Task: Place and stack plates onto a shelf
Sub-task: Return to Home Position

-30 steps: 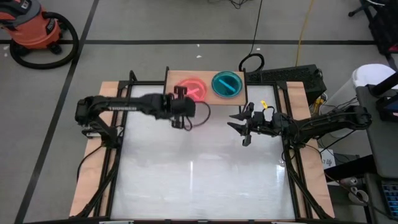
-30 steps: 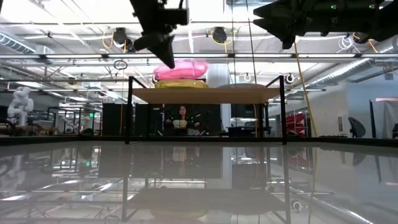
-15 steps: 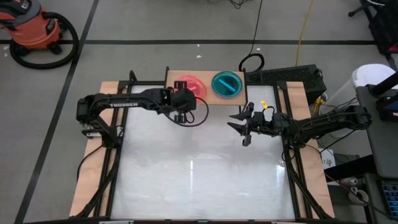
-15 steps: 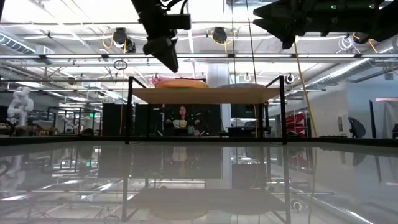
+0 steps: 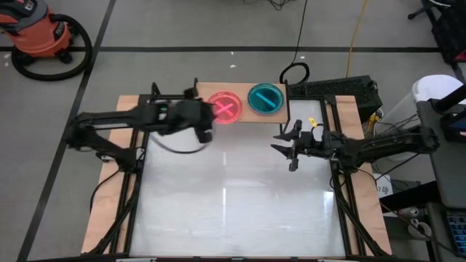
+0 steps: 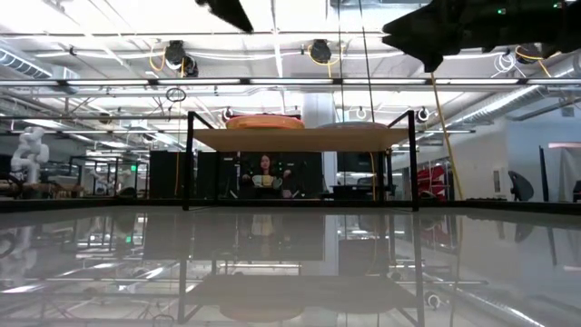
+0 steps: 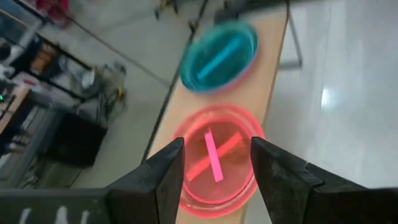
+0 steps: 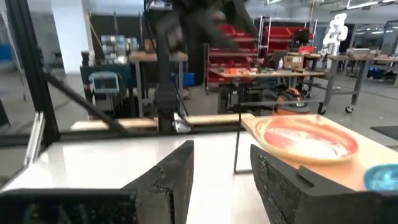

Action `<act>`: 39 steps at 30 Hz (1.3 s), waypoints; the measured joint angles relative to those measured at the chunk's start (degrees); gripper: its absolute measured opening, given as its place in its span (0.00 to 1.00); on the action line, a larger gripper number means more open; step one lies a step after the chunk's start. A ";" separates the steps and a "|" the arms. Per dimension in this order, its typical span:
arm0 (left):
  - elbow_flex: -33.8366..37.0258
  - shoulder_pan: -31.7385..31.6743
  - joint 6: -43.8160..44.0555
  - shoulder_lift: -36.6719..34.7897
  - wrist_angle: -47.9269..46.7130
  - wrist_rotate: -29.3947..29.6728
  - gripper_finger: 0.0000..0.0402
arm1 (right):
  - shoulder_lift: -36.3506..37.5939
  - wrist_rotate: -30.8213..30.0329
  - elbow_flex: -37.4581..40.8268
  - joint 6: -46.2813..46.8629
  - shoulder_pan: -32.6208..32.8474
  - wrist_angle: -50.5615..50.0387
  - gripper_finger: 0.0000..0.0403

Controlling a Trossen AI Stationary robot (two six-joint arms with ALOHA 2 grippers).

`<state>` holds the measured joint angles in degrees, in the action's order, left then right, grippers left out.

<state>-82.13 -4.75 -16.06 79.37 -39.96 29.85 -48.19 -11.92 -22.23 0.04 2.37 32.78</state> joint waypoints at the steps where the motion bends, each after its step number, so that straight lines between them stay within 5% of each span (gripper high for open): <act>1: 0.92 0.55 0.34 -2.36 0.92 0.00 0.46 | 1.42 0.00 0.01 -0.53 0.00 -2.13 0.35; 12: 23.99 4.68 1.95 -31.59 17.83 -5.86 0.38 | 20.98 0.00 0.21 -2.88 0.00 -21.02 0.35; 19: 39.34 5.26 4.08 -45.57 27.69 -5.91 0.38 | 26.38 -0.49 12.23 -8.50 -0.15 -3.66 0.35; 25: 51.96 5.26 5.89 -53.53 33.82 -6.00 0.38 | 27.58 -9.47 20.70 -12.22 -0.15 9.43 0.29; 33: 61.13 5.26 7.55 -62.34 36.76 -5.99 0.38 | 29.32 -11.92 20.41 -11.75 0.02 7.05 0.03; 39: 65.27 5.55 8.38 -69.38 36.74 -6.49 0.38 | 30.14 -11.86 20.36 -11.25 0.00 -2.89 0.01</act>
<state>-16.86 0.81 -7.68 9.99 -3.22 23.35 -18.04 -23.78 -1.87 -11.21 2.37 29.89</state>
